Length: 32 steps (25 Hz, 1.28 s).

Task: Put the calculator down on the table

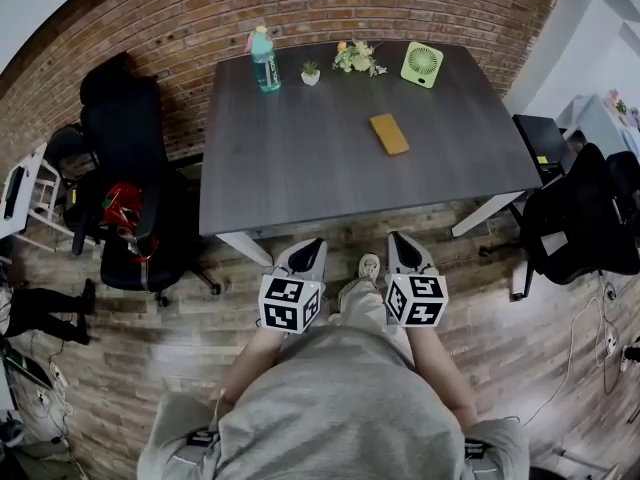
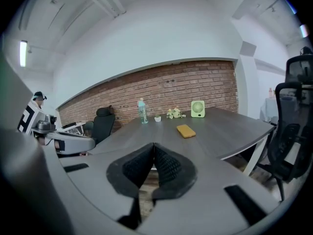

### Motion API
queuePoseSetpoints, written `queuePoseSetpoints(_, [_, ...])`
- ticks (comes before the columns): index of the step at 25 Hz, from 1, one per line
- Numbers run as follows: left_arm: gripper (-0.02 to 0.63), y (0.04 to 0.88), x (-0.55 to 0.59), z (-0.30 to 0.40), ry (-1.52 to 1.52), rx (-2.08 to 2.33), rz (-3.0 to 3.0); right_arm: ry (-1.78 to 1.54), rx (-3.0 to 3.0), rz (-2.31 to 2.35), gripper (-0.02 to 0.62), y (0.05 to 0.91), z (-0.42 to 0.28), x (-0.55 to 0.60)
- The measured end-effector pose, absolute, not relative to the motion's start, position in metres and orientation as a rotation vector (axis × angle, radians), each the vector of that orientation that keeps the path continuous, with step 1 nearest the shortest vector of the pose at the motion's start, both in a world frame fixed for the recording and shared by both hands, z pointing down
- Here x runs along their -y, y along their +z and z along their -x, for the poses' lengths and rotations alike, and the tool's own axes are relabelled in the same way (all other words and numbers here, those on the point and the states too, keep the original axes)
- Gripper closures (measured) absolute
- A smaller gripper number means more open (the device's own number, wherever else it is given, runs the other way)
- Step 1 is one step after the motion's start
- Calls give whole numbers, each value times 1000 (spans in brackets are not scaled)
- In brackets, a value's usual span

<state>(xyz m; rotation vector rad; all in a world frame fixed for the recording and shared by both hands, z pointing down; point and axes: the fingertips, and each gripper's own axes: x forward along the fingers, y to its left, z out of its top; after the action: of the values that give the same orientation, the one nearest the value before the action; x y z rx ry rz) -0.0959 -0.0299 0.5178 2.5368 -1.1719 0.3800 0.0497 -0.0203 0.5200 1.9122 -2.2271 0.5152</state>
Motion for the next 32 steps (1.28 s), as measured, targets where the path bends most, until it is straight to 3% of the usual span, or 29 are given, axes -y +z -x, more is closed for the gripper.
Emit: queuePoseSetpoints(32, [584, 521, 35, 95, 373, 1208, -2505, 464, 2251, -1867, 595, 519, -54, 15])
